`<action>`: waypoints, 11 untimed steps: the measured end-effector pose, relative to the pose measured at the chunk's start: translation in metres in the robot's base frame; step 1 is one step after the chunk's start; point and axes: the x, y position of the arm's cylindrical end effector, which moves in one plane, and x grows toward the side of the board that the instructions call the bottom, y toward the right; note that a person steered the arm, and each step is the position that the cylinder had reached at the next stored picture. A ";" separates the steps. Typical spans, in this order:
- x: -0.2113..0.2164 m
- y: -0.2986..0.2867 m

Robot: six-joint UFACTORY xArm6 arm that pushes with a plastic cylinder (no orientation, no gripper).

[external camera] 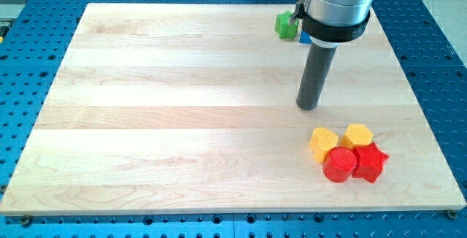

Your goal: Place the red blocks at the bottom center of the board

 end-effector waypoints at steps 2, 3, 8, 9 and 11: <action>0.001 0.002; 0.001 -0.007; 0.017 0.186; 0.069 0.197; 0.128 0.136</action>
